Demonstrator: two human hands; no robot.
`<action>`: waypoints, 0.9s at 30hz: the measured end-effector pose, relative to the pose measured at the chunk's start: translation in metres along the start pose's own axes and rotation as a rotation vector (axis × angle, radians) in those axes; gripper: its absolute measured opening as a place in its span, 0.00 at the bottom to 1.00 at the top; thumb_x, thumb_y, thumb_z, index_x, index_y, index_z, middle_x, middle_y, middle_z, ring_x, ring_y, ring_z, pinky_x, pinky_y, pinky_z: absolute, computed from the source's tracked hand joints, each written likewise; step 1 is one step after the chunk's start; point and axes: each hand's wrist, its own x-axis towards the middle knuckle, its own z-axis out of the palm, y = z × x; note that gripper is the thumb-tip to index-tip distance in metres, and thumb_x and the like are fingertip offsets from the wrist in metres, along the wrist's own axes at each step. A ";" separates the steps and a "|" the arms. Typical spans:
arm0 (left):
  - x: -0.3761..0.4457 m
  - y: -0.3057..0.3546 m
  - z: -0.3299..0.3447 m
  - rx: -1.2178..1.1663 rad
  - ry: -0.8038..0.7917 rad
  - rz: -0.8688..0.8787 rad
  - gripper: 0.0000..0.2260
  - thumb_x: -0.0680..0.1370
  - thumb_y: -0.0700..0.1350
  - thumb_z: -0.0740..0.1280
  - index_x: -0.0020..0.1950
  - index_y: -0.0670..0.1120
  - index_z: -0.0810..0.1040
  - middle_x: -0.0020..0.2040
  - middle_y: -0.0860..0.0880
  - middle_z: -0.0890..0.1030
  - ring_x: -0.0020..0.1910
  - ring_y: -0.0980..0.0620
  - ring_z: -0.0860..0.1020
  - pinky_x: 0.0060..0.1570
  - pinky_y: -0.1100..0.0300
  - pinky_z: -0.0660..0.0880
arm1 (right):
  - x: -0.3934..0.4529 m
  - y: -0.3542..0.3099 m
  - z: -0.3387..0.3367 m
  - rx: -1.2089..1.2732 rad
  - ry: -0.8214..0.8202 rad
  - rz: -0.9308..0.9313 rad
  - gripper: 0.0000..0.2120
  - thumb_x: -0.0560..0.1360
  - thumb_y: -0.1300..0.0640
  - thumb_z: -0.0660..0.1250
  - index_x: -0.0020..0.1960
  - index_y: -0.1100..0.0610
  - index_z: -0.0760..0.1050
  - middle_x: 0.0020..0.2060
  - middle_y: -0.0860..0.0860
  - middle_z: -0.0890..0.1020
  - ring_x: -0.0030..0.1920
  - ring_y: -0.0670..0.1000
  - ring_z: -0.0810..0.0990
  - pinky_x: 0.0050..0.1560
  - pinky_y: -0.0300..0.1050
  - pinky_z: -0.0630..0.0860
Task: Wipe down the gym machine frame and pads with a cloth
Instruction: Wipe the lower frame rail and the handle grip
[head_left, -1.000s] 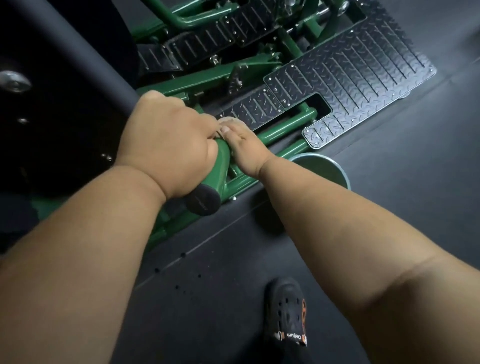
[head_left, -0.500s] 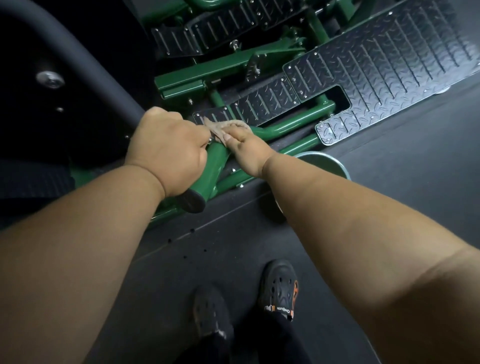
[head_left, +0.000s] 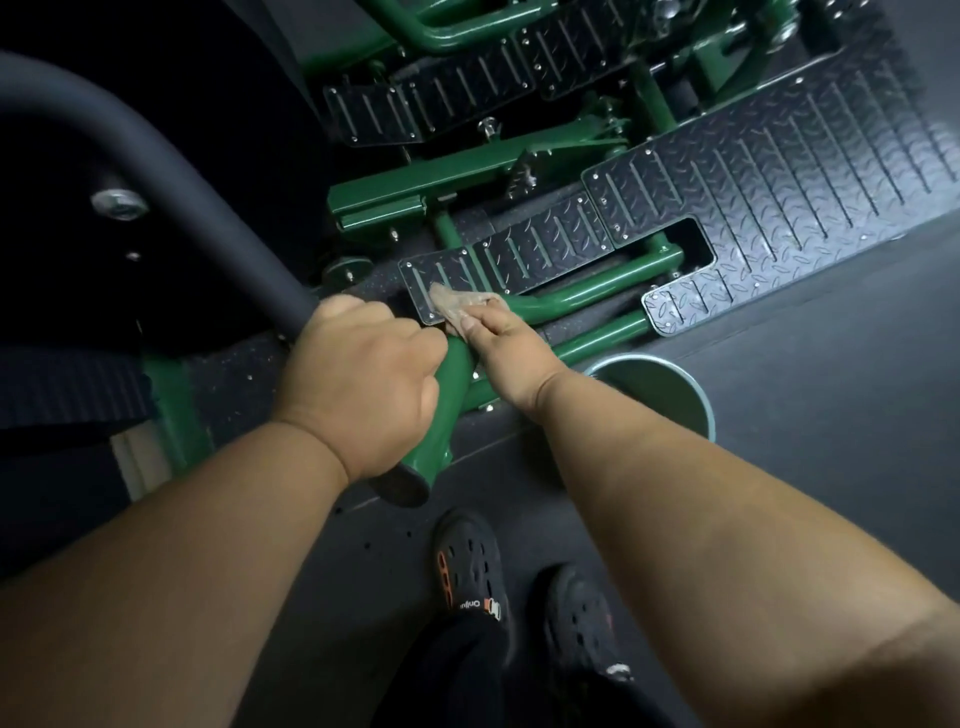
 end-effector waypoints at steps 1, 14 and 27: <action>0.000 0.000 0.000 -0.006 -0.005 0.000 0.04 0.70 0.46 0.65 0.35 0.49 0.75 0.31 0.50 0.74 0.35 0.41 0.74 0.47 0.47 0.68 | 0.005 -0.006 -0.004 -0.011 -0.006 0.005 0.30 0.73 0.33 0.63 0.70 0.45 0.80 0.76 0.50 0.70 0.77 0.49 0.69 0.81 0.53 0.62; 0.024 -0.031 -0.041 0.100 -0.009 -0.341 0.07 0.70 0.49 0.63 0.41 0.51 0.80 0.42 0.51 0.82 0.55 0.39 0.75 0.63 0.43 0.63 | 0.023 -0.007 -0.019 -0.164 -0.007 -0.084 0.17 0.86 0.47 0.58 0.71 0.45 0.79 0.70 0.47 0.73 0.74 0.49 0.69 0.78 0.44 0.61; 0.031 -0.039 -0.034 0.328 -0.157 -0.445 0.14 0.80 0.51 0.52 0.39 0.52 0.72 0.37 0.55 0.73 0.49 0.44 0.71 0.61 0.42 0.60 | 0.014 -0.086 -0.009 -0.887 -0.584 -0.481 0.20 0.81 0.40 0.56 0.38 0.44 0.80 0.37 0.43 0.79 0.51 0.55 0.79 0.55 0.48 0.72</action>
